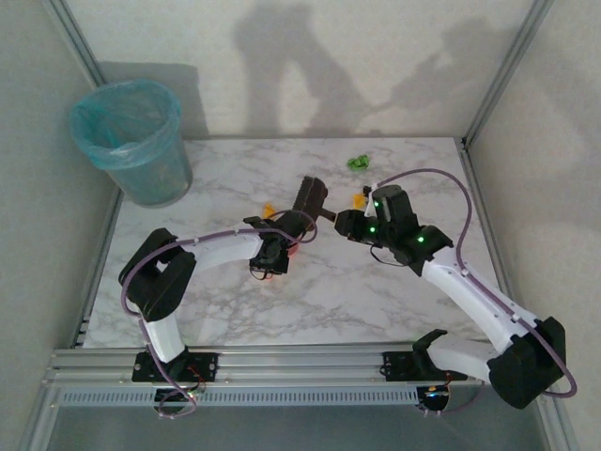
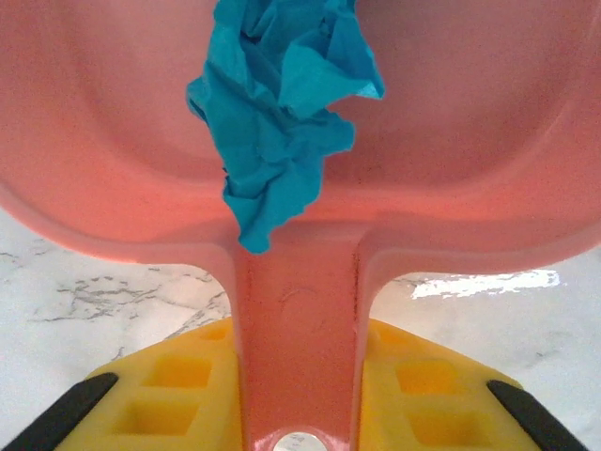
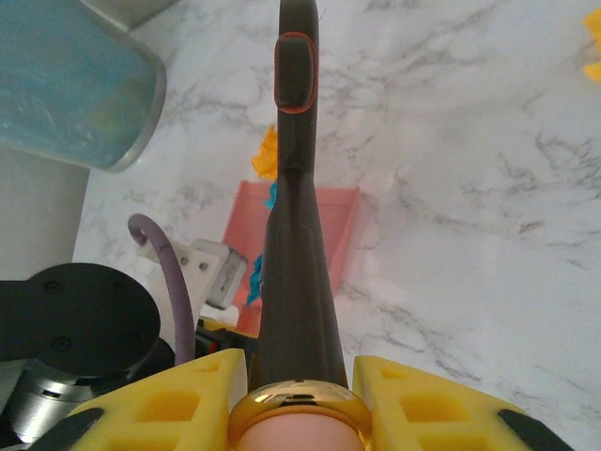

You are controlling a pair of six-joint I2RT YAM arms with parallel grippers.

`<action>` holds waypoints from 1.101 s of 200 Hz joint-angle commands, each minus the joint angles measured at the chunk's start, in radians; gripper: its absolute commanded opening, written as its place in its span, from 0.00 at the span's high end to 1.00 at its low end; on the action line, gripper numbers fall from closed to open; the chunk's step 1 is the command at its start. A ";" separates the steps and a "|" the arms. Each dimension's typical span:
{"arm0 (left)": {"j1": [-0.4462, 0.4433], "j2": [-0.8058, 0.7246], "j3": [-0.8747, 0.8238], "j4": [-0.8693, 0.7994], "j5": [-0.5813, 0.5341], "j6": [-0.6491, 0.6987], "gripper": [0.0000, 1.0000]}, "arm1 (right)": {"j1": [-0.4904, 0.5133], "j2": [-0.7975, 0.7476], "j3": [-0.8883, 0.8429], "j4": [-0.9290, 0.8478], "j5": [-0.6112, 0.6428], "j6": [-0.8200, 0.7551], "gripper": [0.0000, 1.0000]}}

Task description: Sweep away the paper scraps from the table

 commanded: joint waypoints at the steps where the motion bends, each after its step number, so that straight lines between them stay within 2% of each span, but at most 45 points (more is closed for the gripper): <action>1: 0.011 0.026 -0.017 -0.036 -0.027 -0.006 1.00 | 0.007 -0.013 -0.006 0.026 0.078 -0.005 1.00; 46: 0.014 -0.038 -0.046 -0.044 -0.014 -0.019 1.00 | 0.007 0.054 0.012 0.040 0.086 0.009 1.00; 94: 0.014 -0.114 -0.058 -0.021 -0.097 -0.030 1.00 | 0.008 -0.106 -0.207 0.214 0.154 0.080 1.00; 135: 0.011 -0.158 -0.056 -0.003 -0.132 -0.059 1.00 | 0.007 -0.281 -0.305 0.231 0.343 0.066 1.00; 162: 0.009 -0.220 -0.043 -0.017 -0.125 -0.065 1.00 | 0.008 -0.303 -0.377 0.253 0.445 0.083 1.00; 220: -0.005 -0.361 0.001 -0.076 -0.176 -0.084 1.00 | 0.008 -0.268 -0.391 0.277 0.424 0.083 1.00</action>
